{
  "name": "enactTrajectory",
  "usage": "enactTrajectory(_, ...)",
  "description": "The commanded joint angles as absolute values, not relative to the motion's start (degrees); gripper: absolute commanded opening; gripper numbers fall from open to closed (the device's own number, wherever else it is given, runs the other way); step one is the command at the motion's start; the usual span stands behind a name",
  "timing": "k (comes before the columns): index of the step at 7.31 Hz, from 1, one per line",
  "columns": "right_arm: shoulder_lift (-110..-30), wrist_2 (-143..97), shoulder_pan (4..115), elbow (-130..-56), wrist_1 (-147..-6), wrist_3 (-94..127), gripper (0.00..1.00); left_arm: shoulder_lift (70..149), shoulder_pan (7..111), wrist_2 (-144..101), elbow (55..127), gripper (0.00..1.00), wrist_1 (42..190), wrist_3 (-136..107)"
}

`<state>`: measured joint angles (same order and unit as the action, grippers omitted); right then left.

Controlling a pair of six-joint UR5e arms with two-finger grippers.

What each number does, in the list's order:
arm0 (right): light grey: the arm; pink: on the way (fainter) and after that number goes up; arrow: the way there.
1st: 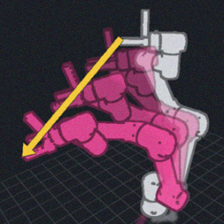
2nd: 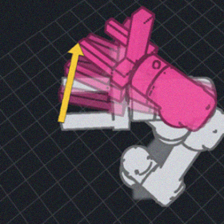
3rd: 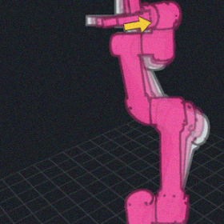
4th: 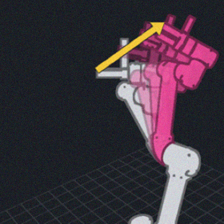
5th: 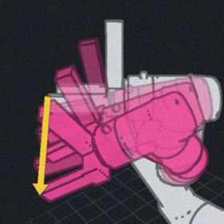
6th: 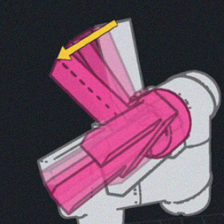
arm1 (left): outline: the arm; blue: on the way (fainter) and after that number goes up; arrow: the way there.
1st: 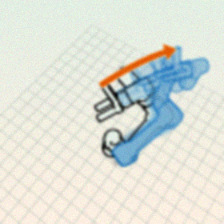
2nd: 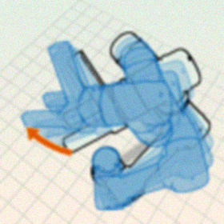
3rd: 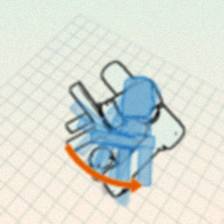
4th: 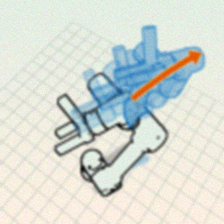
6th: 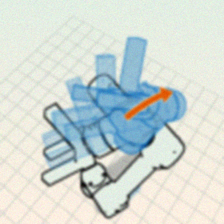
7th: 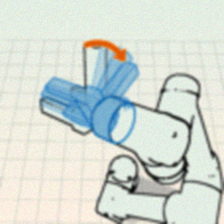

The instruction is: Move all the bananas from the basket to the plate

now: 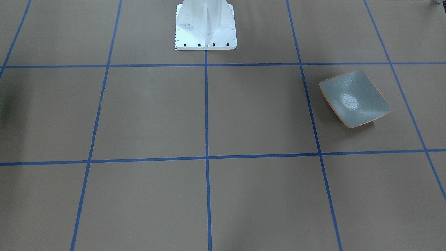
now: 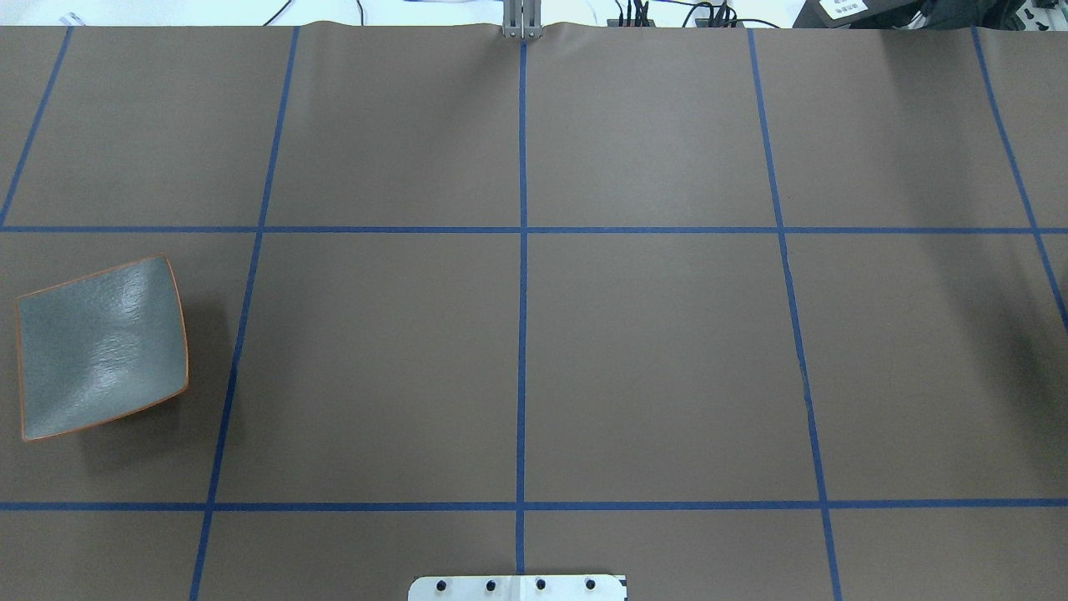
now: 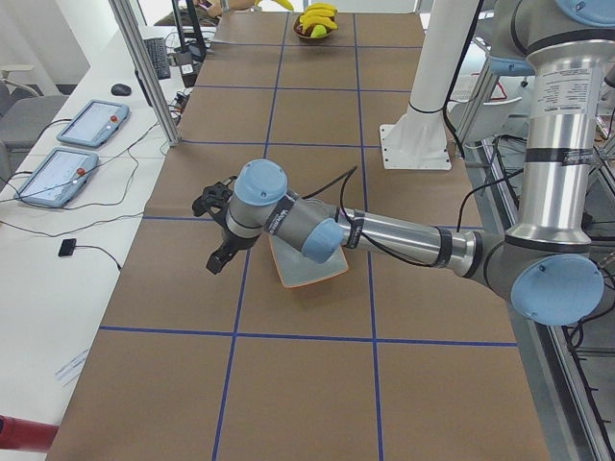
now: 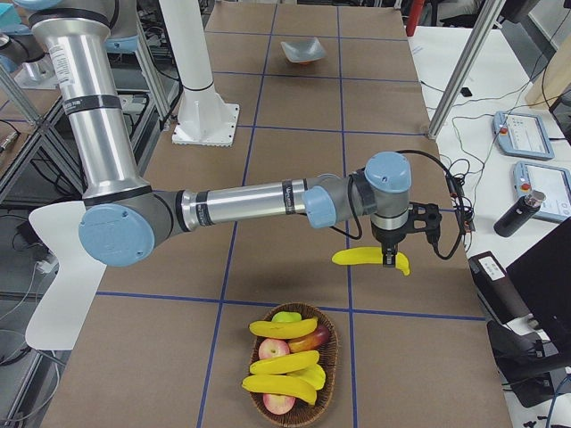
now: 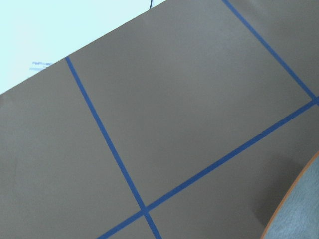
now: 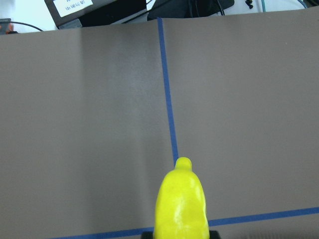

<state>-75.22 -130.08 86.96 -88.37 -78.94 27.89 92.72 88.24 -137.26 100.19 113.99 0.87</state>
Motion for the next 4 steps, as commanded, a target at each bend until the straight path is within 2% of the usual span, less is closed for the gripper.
enactTrajectory(1, -71.6, -130.0, 80.4, -92.4, -77.7, 42.0, 0.00, 96.3, 80.6, -137.6, 99.6, 1.00, 123.9, -16.6)
enactTrajectory(2, -71.0, -129.9, 77.0, -95.9, -77.7, 48.3, 0.00, 98.0, 76.9, -136.6, 99.6, 1.00, 128.4, -22.6)
enactTrajectory(4, -69.1, -130.0, 73.1, -101.2, -77.7, 60.3, 0.00, 107.2, 69.0, -136.5, 99.8, 0.99, 128.7, -36.8)
